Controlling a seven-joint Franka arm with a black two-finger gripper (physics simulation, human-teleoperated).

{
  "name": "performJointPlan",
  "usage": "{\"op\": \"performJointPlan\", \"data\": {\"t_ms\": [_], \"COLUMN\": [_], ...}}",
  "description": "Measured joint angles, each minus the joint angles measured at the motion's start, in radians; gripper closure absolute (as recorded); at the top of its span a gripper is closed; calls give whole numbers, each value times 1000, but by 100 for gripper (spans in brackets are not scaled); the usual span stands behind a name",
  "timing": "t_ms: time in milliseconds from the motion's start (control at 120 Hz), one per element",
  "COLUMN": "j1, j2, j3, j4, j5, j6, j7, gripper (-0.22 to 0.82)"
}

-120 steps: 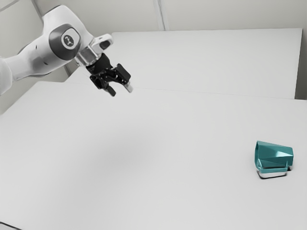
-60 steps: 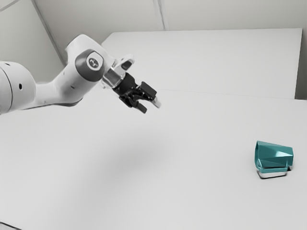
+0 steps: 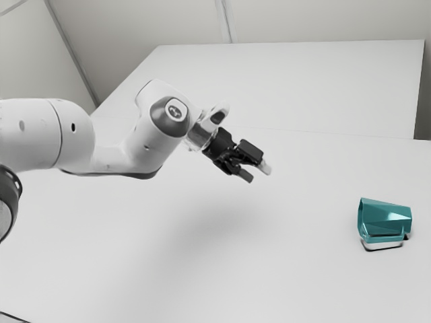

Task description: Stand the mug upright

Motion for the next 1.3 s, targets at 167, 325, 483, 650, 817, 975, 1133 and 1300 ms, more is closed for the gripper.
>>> {"op": "performJointPlan", "data": {"t_ms": [167, 325, 483, 650, 817, 975, 1133, 1300], "j1": [-48, -75, -101, -126, -144, -161, -180, -204], "j2": [45, 91, 144, 203, 263, 328, 380, 417], "j3": [-1, -1, -1, -17, -20, -21, -21, -20], "j4": [8, 45, 78, 118, 176, 255, 318, 350], "j5": [-90, -148, -229, -331, -363, -371, -374, -381], "j6": [26, 37, 42, 42, 36, 33, 32, 31], "j7": [57, 106, 160, 180, 170, 163, 157, 153], "gripper": [3, 3, 3, 3, 3, 3, 3, 3]}}
